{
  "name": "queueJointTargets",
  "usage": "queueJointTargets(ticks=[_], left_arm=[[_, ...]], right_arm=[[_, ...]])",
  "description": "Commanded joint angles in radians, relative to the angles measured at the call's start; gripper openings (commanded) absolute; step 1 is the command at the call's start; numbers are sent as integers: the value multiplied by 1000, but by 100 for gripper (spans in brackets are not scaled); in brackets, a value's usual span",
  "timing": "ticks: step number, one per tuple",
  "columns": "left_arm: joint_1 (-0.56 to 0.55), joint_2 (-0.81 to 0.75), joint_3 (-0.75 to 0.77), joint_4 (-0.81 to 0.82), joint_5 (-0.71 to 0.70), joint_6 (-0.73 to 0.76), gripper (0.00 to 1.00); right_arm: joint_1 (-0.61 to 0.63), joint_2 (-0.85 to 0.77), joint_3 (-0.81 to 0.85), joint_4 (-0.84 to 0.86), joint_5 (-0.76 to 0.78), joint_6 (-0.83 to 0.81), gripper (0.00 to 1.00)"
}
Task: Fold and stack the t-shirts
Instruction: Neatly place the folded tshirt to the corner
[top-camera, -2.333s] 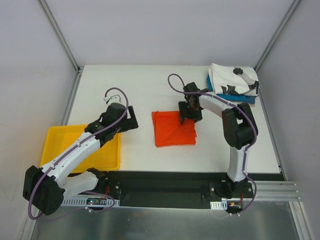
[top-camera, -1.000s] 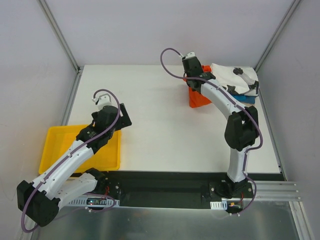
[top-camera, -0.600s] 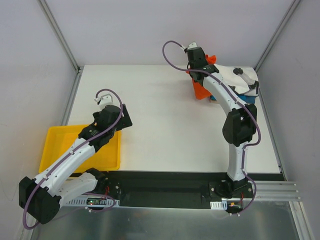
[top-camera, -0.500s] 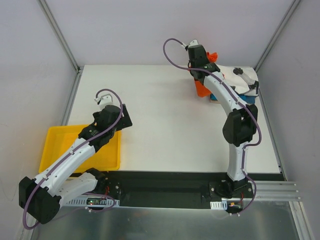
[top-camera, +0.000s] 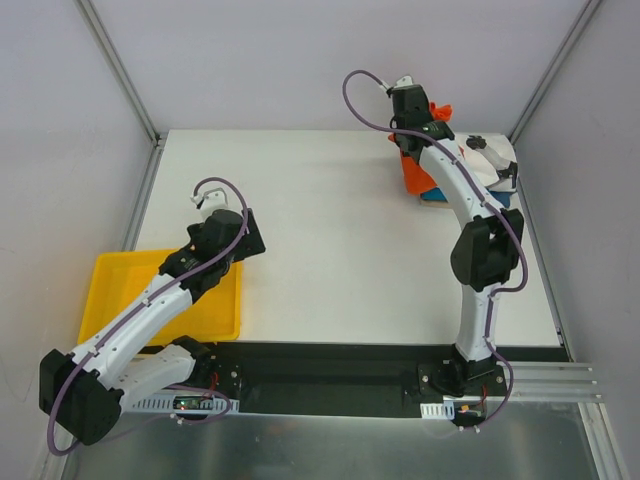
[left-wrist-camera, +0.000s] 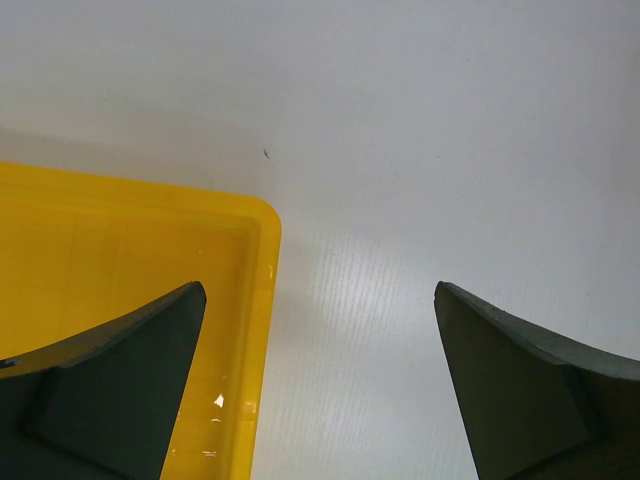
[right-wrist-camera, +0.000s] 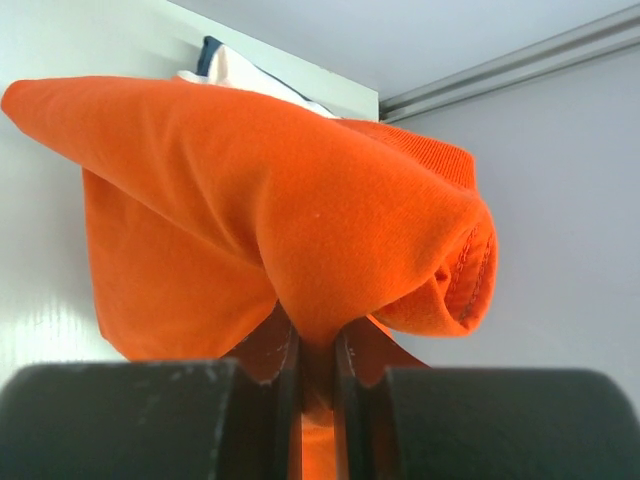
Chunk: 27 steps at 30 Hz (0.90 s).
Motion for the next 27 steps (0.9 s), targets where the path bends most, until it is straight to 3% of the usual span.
queueJointTargets(ticks=[1,18,27], left_arm=[[-4,16,38,-5,-3,13,99],[-4,55,46,-5,19,-1,99],[-5,86,54,-5,25,-7,99]], right_arm=[[-30,-115,57,17,9,-7,1],[-107,-191,51,8,-100,41,1],[-142,-109,75,12,-98,44,1]])
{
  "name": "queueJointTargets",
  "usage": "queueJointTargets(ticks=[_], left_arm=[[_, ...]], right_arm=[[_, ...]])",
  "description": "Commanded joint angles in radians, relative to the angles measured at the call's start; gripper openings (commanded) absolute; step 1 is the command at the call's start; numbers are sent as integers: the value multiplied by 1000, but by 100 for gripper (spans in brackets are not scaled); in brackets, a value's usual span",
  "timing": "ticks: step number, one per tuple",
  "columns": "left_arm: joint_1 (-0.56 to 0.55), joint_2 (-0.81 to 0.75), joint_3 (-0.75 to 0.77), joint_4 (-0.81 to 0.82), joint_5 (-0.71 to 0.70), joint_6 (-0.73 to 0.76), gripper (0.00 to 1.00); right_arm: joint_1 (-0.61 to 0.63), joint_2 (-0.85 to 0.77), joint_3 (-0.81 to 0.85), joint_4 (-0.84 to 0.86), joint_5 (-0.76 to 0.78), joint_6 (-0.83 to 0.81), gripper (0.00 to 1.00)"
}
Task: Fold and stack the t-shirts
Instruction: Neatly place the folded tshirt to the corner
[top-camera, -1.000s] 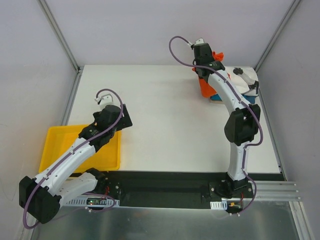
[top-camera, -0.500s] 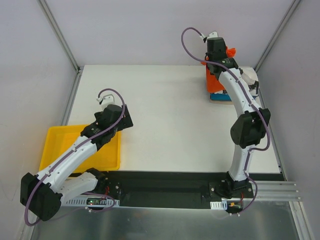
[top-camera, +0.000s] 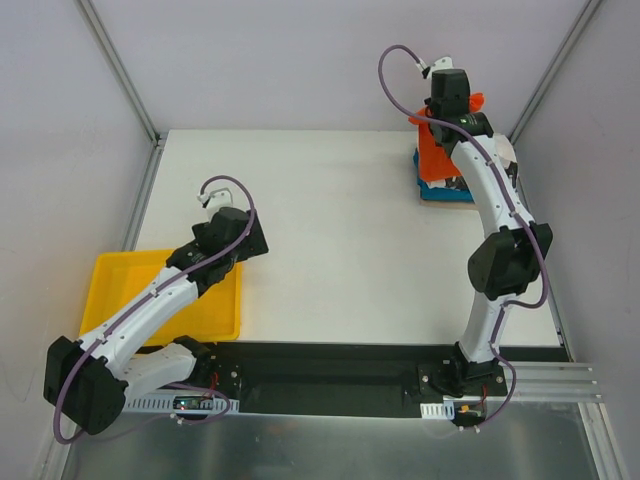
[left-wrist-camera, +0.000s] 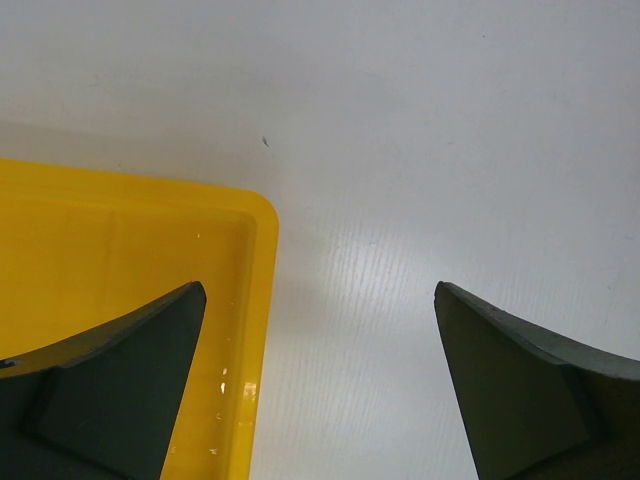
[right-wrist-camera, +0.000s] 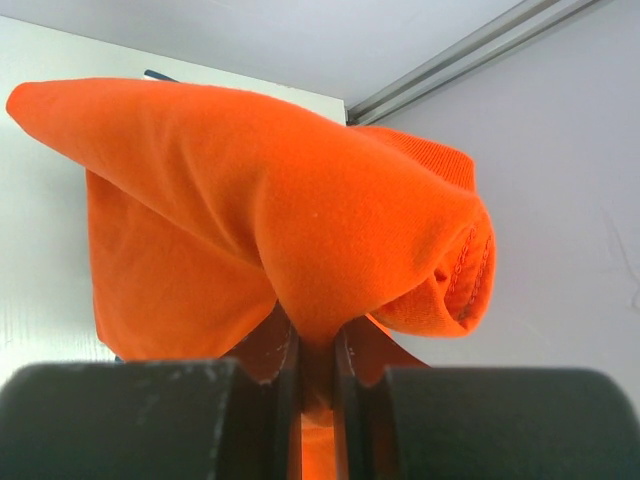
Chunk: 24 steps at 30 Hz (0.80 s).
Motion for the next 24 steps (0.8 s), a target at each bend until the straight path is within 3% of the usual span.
queueJointTargets(ticks=[1,24], left_arm=[[-4,22,43,-2,13,-7,99],[-4,189,158,-2,22,9,99]], right_arm=[[-26,22,74,43,14,7,1],[-179,296,197,177,-150,63,6]])
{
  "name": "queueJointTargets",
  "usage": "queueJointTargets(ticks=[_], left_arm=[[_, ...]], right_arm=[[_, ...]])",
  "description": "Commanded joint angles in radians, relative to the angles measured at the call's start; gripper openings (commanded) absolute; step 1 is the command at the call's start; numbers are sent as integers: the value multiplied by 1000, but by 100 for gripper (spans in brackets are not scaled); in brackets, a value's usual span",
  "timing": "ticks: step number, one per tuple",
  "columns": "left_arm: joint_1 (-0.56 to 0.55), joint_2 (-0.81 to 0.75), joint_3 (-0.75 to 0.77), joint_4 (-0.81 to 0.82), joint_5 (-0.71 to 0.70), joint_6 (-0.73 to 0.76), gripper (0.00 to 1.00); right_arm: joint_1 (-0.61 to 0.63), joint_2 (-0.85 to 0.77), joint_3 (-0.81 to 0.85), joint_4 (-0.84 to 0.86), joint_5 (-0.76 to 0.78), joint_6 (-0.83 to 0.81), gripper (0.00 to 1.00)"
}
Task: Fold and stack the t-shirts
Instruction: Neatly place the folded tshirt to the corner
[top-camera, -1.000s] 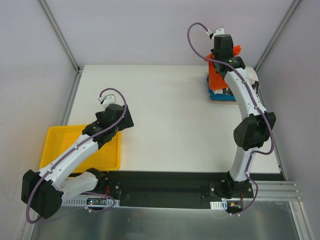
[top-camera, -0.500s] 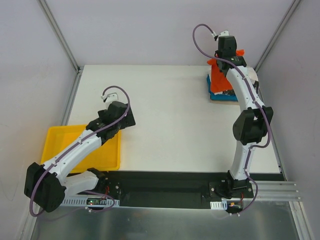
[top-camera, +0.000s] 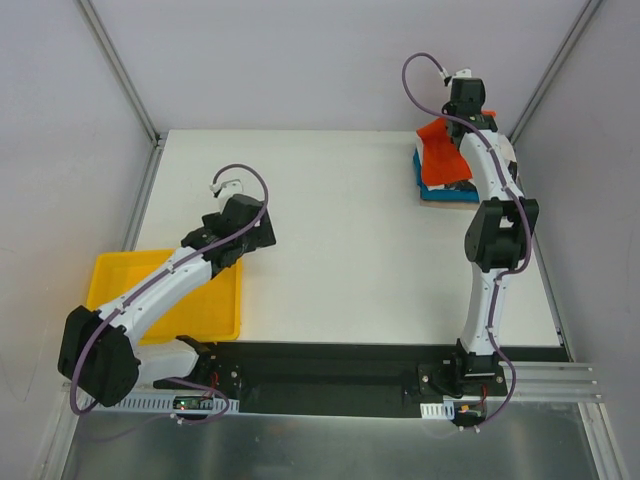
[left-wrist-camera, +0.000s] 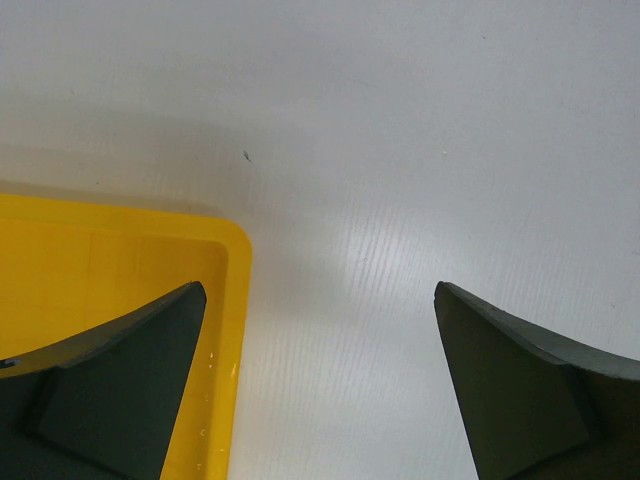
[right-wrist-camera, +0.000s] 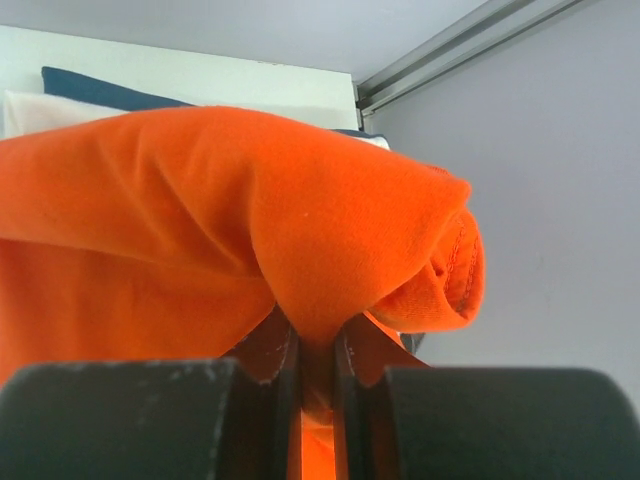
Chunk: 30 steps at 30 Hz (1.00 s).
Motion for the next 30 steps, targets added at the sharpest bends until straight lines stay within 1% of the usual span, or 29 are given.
queueJointTargets(ticks=[1,3,5,7,8,9,11,12,13,17,19,22,23,24,25,26,27,29,30], left_arm=[[-4,32,67,-1,21,9,99],[-4,53,85,-1,29,12,99],[-4,75,98,-3,35,21,99],[-4,82,111,-4,37,26,99],[-4,90,116,-3,38,24,99],[-3,93,125,-3,38,27,99],[-4,104,137,-3,34,41,99],[-4,107,151,-4,38,46,99],[-4,108,159,-4,38,50,99],[-4,102,179,-3,46,50,99],[-4,93,179,-4,46,49,99],[-4,72,183,-4,57,54,99],[-4,66,183,-4,69,54,99],[-4,58,183,-4,77,54,99],[-4,41,180,-6,93,54,99],[-4,32,174,-6,98,54,99],[-4,18,168,-4,104,54,99],[-4,-25,147,-6,115,52,99],[-4,-39,139,-6,127,60,99]], right_arm=[[-17,26,68,96,-63,43,7],[-20,49,79,116,-60,43,11],[-24,72,89,127,-34,50,13],[-34,89,100,130,-12,72,19],[-37,92,102,133,-3,81,26],[-40,94,102,135,11,102,48],[-45,87,103,136,31,116,71],[-50,81,102,138,35,121,94],[-48,68,102,139,32,132,97],[-50,6,80,139,37,161,96],[-51,-57,33,135,0,204,96],[-57,-144,-1,97,-107,273,96],[-59,-169,-24,86,-138,322,96],[-59,-220,-42,74,-196,342,97],[-59,-250,-64,63,-219,368,97],[-60,-280,-125,60,-237,411,97],[-59,-345,-157,61,-276,431,96],[-60,-415,-240,76,-284,506,96],[-60,-489,-330,93,-288,530,96]])
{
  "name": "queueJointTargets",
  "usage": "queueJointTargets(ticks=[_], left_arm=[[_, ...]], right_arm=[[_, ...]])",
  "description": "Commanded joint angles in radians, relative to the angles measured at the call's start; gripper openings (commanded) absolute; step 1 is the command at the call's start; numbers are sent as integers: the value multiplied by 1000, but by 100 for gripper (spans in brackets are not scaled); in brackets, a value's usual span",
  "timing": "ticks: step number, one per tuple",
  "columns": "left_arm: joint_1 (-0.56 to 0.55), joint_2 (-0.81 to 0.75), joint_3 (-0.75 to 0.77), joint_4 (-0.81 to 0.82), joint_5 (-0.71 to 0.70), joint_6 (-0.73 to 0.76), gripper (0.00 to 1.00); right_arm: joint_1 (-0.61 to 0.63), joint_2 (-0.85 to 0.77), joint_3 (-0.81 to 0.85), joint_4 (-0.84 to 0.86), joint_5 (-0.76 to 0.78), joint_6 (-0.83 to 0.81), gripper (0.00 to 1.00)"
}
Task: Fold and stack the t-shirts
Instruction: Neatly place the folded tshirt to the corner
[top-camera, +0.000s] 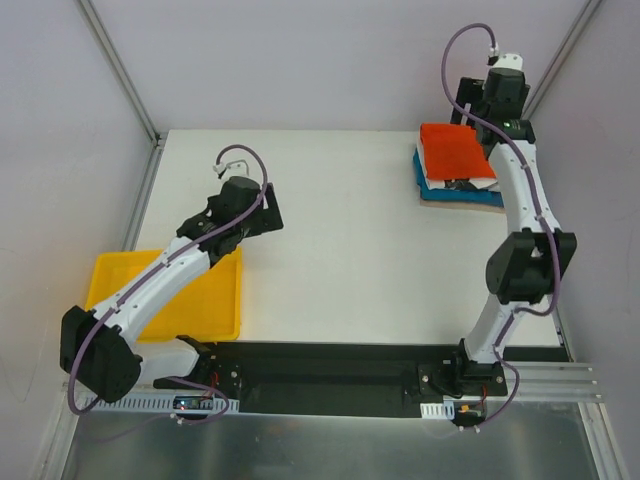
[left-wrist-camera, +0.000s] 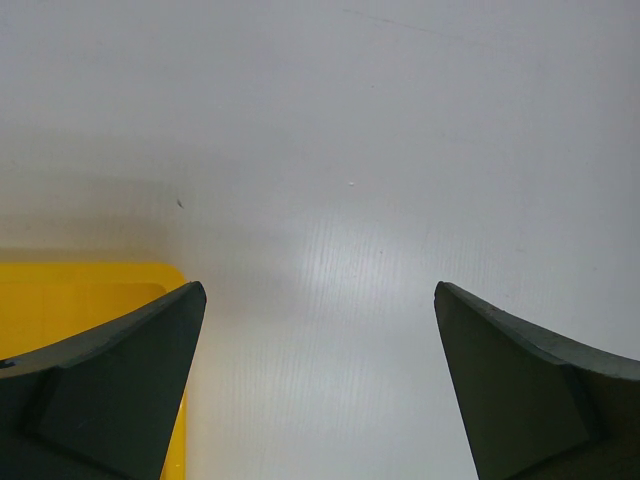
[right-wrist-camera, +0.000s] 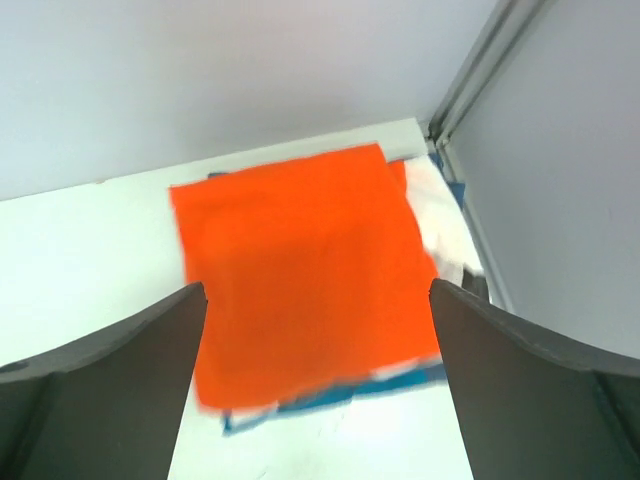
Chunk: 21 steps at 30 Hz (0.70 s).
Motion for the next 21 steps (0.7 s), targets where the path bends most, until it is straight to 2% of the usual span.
queueJointTargets(ticks=[1,5,6,12,13,16,21], left_arm=[[-4,-118,-16,-4,61,32,99],[-6,-168,-86,-4,130,33,99],[-6,-178,-99,-4,144,23,99],[-6,-253,-186,-4,168,-19,99],[-6,-268,-195,-4,168,-22,99],[-6,-291,-231,-3,199,-33,99],[-6,-290,-278,-1,207,-69,99]], right_arm=[[-6,-273,-218,46,-102,204,96],[-5,-485,-481,66,-196,285,96],[-2,-575,-601,78,-192,335,96],[3,-913,-950,100,-133,426,96],[3,-947,-1034,101,-127,425,96],[3,-1050,-1145,97,-109,420,96],[6,-1206,-1415,164,-169,435,96]])
